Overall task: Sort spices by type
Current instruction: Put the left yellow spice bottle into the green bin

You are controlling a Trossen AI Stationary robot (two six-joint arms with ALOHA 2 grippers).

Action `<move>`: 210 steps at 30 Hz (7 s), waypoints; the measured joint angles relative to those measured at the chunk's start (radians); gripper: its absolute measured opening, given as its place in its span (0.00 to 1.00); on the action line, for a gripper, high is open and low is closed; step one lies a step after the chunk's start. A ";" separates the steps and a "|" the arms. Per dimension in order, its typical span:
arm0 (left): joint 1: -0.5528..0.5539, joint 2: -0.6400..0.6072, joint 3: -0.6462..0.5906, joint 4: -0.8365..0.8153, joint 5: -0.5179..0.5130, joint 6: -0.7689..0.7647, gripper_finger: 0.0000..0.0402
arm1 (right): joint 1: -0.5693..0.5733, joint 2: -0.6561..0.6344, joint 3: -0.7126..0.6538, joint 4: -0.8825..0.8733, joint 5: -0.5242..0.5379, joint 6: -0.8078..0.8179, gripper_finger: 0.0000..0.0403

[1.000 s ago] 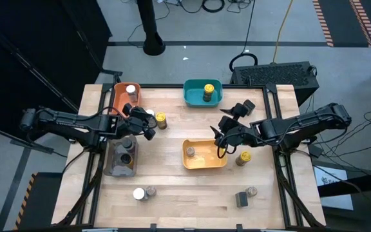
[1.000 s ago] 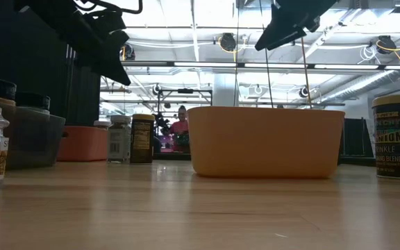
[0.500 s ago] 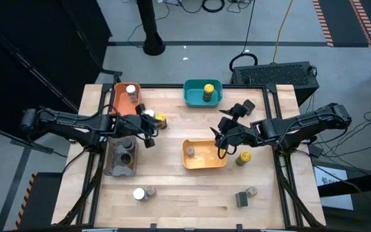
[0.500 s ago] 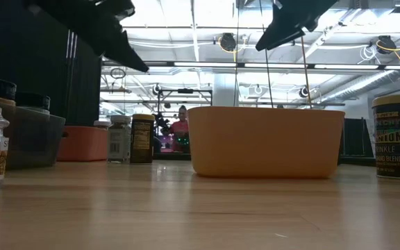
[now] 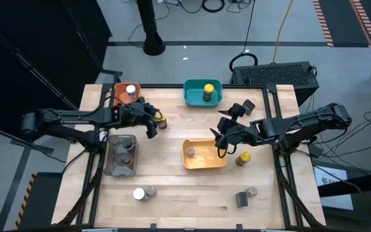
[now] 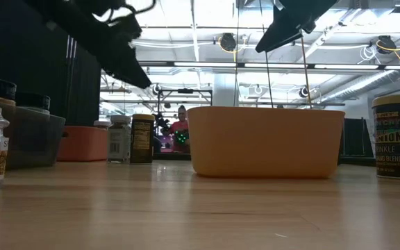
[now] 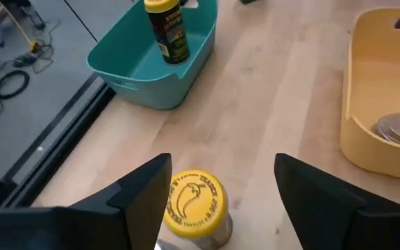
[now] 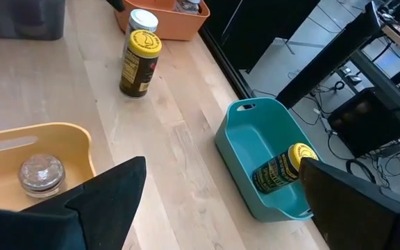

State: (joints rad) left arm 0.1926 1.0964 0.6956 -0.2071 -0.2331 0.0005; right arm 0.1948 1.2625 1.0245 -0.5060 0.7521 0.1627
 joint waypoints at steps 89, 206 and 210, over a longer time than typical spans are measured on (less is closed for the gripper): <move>0.039 0.256 0.181 0.034 0.068 0.196 0.60 | -0.012 0.000 0.000 -0.028 -0.051 -0.005 0.90; 0.277 1.012 0.998 -0.256 0.069 0.172 0.60 | 0.058 -0.163 0.000 -0.352 -0.046 0.270 0.90; 0.278 1.012 0.999 -0.250 0.068 0.161 0.60 | 0.059 -0.163 0.000 -0.352 -0.046 0.270 0.90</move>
State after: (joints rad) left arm 0.4702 2.1082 1.6942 -0.4567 -0.1650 0.1616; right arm 0.2535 1.1000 1.0245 -0.8577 0.7059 0.4328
